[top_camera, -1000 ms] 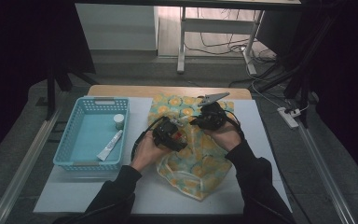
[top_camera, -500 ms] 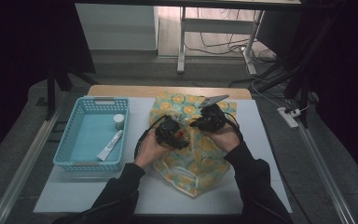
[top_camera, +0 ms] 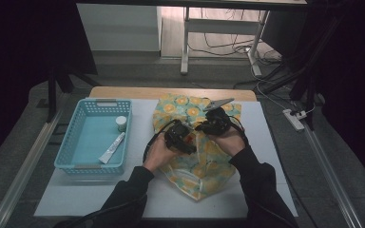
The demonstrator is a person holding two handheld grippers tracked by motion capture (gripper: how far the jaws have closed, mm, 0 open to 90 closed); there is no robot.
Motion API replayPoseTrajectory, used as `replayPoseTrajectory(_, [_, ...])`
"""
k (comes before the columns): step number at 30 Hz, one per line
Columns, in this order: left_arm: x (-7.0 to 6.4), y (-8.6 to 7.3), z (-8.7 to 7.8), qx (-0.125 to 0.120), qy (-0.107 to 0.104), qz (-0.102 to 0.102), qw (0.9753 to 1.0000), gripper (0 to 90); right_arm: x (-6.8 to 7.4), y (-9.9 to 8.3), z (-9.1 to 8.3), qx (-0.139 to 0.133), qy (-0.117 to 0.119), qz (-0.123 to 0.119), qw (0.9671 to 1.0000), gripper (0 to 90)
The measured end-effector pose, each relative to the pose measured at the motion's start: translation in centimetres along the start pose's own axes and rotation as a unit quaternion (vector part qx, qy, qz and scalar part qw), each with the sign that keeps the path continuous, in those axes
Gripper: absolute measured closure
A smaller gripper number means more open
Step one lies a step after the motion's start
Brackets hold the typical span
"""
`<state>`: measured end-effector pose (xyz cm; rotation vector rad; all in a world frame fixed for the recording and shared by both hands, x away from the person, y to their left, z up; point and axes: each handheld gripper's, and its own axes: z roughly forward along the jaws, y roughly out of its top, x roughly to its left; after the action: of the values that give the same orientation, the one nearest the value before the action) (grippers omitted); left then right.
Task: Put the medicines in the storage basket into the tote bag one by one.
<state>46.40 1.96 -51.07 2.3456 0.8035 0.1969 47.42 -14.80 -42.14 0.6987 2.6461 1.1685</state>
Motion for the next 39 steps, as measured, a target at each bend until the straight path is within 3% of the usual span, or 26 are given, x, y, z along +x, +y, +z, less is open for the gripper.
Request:
replayPoseTrajectory(7, [0.1,-0.2,0.3,-0.016,-0.012,-0.016,0.9997,17.0,-0.3,-0.5,0.2,0.001,0.001,0.004,1.0,89.0])
replayPoseTrajectory(16, [-0.1,-0.4,-0.7,-0.025,-0.028,-0.014,0.9992,11.2,-0.5,-0.6,0.0,0.001,-0.002,0.006,1.0,89.0])
replayPoseTrajectory(20, [-0.3,-0.5,-1.7,-0.033,-0.034,-0.016,0.9988,9.3,-0.5,-0.6,-0.1,-0.002,-0.003,0.007,1.0,89.0])
replayPoseTrajectory(28, [-1.3,-1.1,-4.0,-0.037,-0.041,-0.002,0.9984,6.5,-0.4,-0.4,-0.5,-0.007,-0.004,0.004,1.0,89.0])
replayPoseTrajectory(32, [-1.5,-1.7,-5.5,-0.054,-0.047,-0.009,0.9974,5.3,-0.4,-0.3,-0.7,-0.009,-0.006,0.004,0.9999,89.0])
replayPoseTrajectory(39, [-2.0,-2.4,-7.1,-0.058,-0.044,-0.01,0.9973,1.9,-0.3,-0.3,-0.7,-0.009,-0.006,0.002,0.9999,89.0])
